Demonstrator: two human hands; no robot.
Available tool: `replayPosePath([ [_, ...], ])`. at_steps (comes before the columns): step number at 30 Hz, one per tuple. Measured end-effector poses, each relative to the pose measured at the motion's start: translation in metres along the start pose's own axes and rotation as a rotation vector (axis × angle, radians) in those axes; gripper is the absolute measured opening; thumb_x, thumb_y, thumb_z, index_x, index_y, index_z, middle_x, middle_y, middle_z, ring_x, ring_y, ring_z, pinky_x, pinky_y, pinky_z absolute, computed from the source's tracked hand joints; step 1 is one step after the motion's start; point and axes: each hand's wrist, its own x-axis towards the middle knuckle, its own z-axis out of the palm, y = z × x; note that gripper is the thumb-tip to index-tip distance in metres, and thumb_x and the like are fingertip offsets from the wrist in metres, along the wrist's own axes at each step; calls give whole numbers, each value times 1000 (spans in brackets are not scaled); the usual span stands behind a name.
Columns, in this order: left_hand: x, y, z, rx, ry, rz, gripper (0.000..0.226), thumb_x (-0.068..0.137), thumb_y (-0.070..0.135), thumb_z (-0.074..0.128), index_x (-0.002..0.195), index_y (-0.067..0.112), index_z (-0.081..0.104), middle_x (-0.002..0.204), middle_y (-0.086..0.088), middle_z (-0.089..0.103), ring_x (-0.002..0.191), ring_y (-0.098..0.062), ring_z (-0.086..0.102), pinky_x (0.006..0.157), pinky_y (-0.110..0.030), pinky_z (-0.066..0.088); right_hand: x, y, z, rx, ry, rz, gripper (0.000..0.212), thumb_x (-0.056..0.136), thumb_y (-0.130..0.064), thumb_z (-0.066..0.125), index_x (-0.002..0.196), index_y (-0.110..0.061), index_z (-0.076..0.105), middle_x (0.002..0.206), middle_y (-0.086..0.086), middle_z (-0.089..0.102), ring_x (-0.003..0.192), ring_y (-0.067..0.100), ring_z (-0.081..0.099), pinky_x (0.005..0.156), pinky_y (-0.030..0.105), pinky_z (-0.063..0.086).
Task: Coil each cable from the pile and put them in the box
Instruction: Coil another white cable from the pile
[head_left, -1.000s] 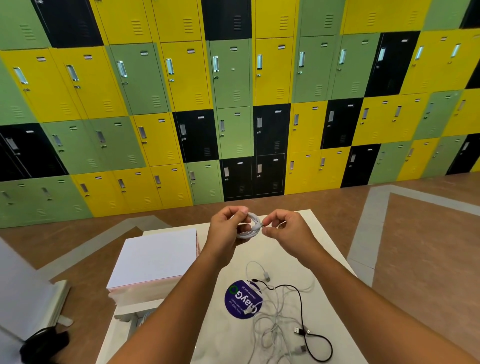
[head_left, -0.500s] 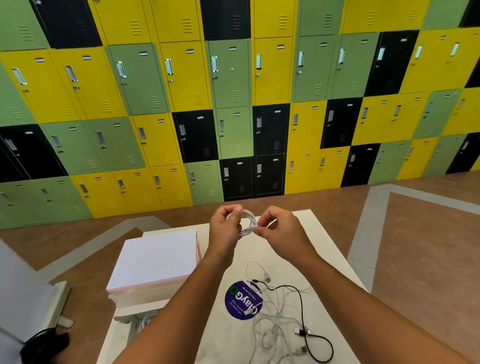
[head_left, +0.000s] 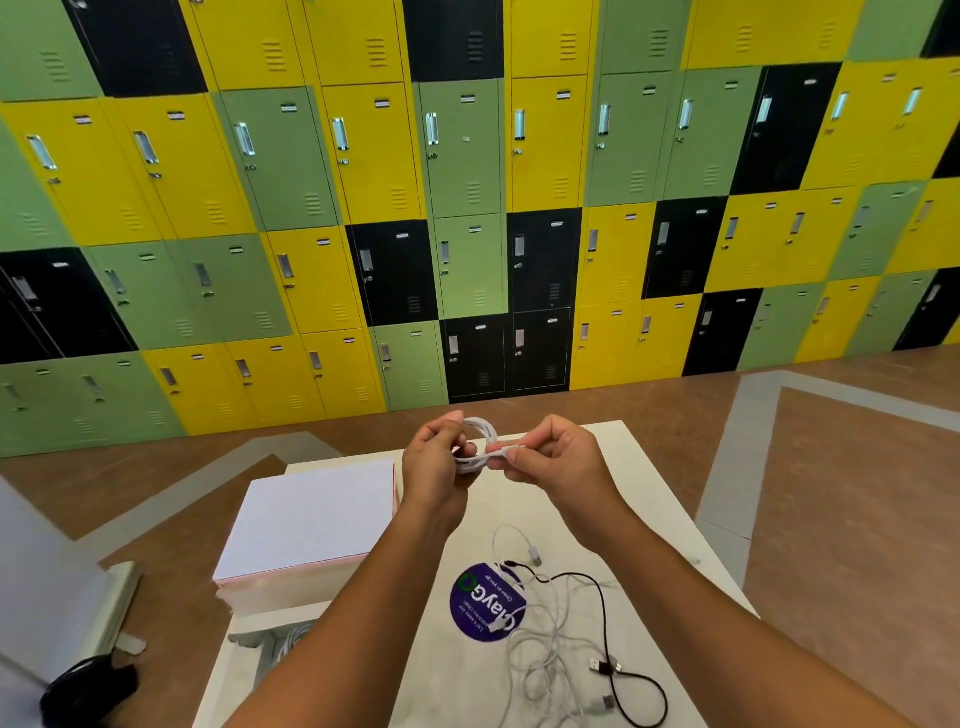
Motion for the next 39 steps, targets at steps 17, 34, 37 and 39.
replayPosePath([
  [17,-14,5,21,-213,-201,7,18,104,19,49,97,7,61,55,3,34,42,-5,29,55,-21,36,0,7,10,368,68,324,12,98,2,55,110,-1,57,85,20,69,64,24,65,61,36,56],
  [34,-21,-8,22,354,-129,376,15,103,31,54,96,20,63,93,-17,68,79,-28,64,72,-46,59,5,7,-1,407,131,297,25,97,3,50,116,-7,63,102,20,75,86,30,72,77,42,58],
  [37,-21,-9,23,405,-83,441,11,103,31,53,96,26,60,97,-5,69,91,-21,70,72,-37,62,5,6,-1,429,111,250,24,96,1,54,117,-11,56,103,21,73,90,31,72,84,46,58],
  [39,-20,-11,24,432,-76,431,10,103,30,53,96,27,59,100,-3,69,95,-21,70,71,-32,62,5,6,0,365,77,185,29,93,1,62,118,-11,54,104,21,72,92,31,72,85,43,59],
])
